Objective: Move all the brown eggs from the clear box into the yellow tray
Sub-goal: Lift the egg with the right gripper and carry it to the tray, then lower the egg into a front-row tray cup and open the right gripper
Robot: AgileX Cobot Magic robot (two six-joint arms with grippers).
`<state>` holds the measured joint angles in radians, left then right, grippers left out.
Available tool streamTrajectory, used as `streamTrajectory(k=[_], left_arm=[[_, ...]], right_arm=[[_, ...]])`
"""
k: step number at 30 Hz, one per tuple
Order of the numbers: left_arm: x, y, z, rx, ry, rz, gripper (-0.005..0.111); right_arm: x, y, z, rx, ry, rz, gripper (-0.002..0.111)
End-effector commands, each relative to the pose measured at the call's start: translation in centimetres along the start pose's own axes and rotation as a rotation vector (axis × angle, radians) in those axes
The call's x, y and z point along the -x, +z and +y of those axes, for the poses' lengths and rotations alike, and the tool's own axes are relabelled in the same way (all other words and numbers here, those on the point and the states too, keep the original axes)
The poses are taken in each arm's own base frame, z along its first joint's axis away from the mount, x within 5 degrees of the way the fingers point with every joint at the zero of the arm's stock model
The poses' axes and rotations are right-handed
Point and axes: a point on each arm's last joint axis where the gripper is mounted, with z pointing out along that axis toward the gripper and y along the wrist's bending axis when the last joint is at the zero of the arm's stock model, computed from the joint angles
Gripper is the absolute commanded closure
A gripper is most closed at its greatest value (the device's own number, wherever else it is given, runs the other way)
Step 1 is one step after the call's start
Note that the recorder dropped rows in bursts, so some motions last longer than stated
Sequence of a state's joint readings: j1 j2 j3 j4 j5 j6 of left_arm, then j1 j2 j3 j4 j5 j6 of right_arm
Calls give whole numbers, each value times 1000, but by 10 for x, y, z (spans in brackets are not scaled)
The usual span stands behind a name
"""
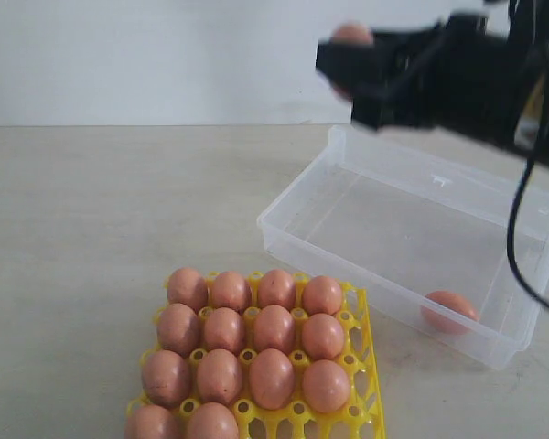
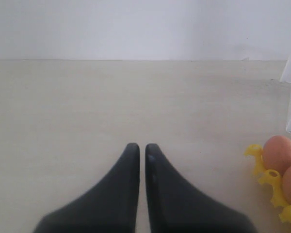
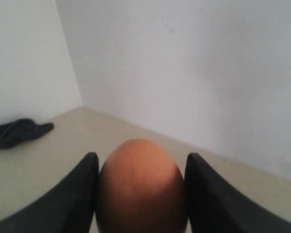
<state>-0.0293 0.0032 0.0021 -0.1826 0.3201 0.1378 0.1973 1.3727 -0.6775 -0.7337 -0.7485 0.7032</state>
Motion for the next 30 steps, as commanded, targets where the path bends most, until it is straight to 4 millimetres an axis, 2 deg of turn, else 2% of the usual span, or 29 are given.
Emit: streamTrajectory(k=[1, 7, 11, 15, 18, 23, 30], left_arm=[[2, 0, 0, -5, -10, -15, 103], [2, 0, 0, -5, -10, -15, 103], [2, 0, 0, -5, -10, -15, 103], [2, 0, 0, -5, -10, -15, 103], [2, 0, 0, -5, -10, -15, 103], [2, 0, 0, -5, -10, -15, 103], [2, 0, 0, -5, -10, -15, 103]], right_arm=[[-45, -34, 40, 78, 81, 31, 109], [-97, -65, 91, 275, 139, 202, 109], [-107, -69, 111, 359, 57, 234, 109], [-126, -57, 106, 224, 9, 271, 109], [-149, -48, 109, 280, 65, 289, 109], [-165, -44, 110, 294, 162, 277, 109], [-178, -44, 111, 321, 155, 338, 109]])
